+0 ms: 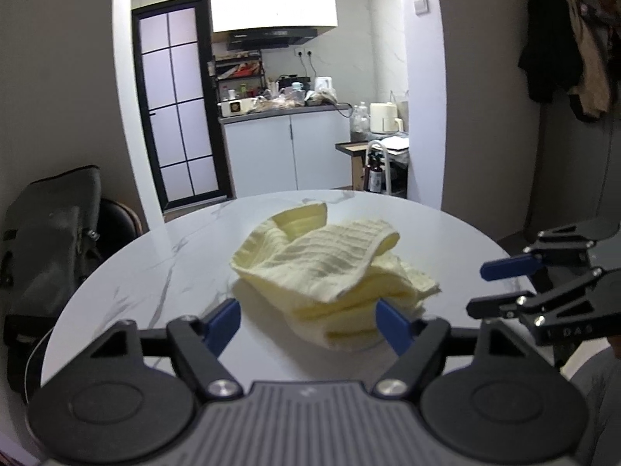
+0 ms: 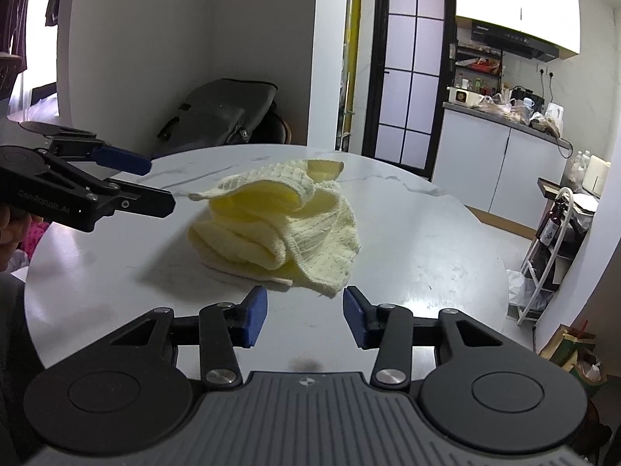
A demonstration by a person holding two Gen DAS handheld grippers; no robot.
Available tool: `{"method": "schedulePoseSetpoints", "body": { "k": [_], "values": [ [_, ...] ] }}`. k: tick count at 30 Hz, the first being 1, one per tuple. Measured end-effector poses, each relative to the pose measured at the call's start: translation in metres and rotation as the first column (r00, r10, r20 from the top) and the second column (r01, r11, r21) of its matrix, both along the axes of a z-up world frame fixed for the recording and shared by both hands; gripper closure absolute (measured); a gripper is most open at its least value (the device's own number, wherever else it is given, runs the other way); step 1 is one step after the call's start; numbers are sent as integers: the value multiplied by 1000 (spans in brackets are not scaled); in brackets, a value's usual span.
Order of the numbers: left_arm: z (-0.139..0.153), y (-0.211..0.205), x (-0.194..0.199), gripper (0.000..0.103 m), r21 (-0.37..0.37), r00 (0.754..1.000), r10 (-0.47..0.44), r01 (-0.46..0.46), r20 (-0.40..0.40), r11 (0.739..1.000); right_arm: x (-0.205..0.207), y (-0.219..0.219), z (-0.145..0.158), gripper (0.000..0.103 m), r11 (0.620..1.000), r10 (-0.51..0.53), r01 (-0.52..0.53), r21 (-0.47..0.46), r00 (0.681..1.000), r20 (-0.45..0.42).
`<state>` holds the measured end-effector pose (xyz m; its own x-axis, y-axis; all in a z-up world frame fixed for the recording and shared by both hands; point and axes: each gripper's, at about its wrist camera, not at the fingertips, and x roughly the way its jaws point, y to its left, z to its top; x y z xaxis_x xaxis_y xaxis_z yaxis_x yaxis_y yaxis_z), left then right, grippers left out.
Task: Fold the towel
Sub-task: 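Grasp a towel edge with the right gripper while the left gripper grasps another edge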
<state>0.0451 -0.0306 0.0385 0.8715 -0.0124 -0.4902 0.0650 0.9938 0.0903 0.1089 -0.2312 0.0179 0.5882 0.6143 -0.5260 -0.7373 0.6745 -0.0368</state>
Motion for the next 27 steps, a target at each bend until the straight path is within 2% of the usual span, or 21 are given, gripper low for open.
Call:
{"method": "schedulePoseSetpoints", "body": {
  "k": [8, 11, 15, 17, 19, 22, 27],
  "values": [
    [-7, 2, 24, 50, -29, 998, -40, 38, -54, 999, 21, 12, -1, 55, 999, 12, -14, -46, 999, -40],
    [-6, -4, 27, 50, 24, 997, -61, 62, -42, 998, 29, 14, 0, 55, 998, 15, -18, -57, 998, -53],
    [-6, -1, 34, 52, 15, 995, -76, 77, -61, 997, 37, 21, -1, 55, 994, 34, -40, -103, 998, -60],
    [-6, 0, 40, 68, 2, 993, -85, 85, -76, 996, 41, 25, 0, 55, 991, 42, -49, -126, 997, -57],
    [-5, 1, 44, 75, -4, 991, -95, 95, -89, 995, 44, 28, 0, 55, 988, 52, -60, -144, 997, -59],
    [-4, 2, 49, 76, -12, 989, -105, 105, -102, 994, 47, 34, 0, 55, 984, 82, -92, -154, 994, -72],
    [1, 4, 49, 86, -27, 989, -107, 105, -106, 994, 48, 40, 0, 56, 974, 129, -141, -178, 989, -76]
  ]
}}
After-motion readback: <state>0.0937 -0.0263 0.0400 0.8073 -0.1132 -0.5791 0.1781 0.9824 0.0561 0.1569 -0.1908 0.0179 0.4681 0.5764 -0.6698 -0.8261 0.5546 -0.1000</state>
